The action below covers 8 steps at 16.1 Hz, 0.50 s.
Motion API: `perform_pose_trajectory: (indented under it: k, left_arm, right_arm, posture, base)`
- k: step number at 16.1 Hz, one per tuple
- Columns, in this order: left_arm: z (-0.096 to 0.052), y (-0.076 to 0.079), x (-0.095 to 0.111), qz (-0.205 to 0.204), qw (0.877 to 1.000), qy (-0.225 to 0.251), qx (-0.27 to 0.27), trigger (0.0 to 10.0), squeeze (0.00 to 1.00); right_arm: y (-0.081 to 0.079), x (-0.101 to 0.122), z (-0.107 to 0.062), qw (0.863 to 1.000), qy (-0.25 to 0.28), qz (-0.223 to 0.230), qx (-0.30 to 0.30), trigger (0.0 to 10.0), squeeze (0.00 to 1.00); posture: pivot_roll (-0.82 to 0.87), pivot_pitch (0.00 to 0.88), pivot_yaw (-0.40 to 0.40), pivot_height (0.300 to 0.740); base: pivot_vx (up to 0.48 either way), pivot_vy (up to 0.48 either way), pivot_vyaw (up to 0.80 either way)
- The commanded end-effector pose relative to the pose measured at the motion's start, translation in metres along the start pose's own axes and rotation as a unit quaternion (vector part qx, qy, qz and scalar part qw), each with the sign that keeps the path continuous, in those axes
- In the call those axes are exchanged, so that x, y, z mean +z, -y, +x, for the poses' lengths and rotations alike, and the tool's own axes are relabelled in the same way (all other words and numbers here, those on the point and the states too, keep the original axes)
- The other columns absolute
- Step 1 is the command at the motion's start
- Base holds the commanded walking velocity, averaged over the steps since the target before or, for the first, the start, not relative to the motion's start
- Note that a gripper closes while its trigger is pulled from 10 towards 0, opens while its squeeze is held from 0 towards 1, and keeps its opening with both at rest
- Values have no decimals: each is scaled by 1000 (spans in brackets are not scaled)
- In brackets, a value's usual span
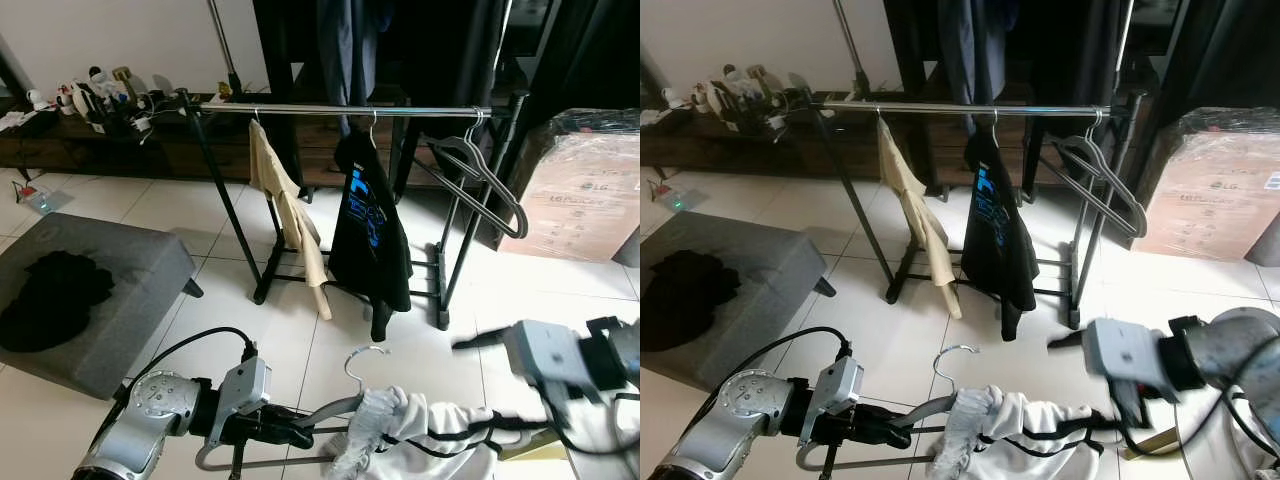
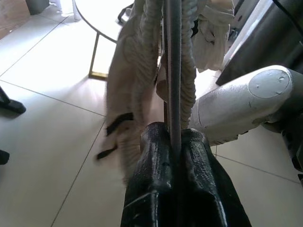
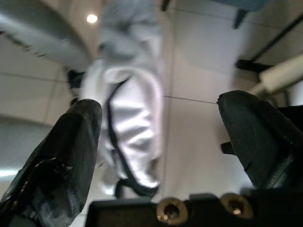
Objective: Hang hanger
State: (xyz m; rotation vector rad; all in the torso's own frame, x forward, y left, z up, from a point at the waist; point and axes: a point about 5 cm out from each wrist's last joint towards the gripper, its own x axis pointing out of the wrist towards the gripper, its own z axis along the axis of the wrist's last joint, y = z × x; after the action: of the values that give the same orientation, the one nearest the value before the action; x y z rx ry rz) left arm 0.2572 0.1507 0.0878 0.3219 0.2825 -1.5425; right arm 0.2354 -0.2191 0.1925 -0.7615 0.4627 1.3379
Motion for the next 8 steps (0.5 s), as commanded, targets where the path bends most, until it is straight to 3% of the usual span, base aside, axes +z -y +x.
perform_pose_trajectory:
  k: [1,3,8]
  left_arm:
    - [-3,-2,1,14,1000,-9,-6,10000,0]
    - [-3,-5,1,24,1000,-15,-9,10000,0]
    - [3,-7,4,40,999,-12,-12,10000,0]
  right_arm:
    - [-6,1,4,1000,4,-8,28,10000,0]
    - [-9,-1,12,999,6,-5,53,10000,0]
    - [-8,14,46,996,77,14,49,10000,0]
  posture:
    - [-219,140,77,740]
    - [-216,139,83,740]
    - [-209,123,90,740]
  base:
    - [0,0,0]
    - [0,0,0]
    - [0,0,0]
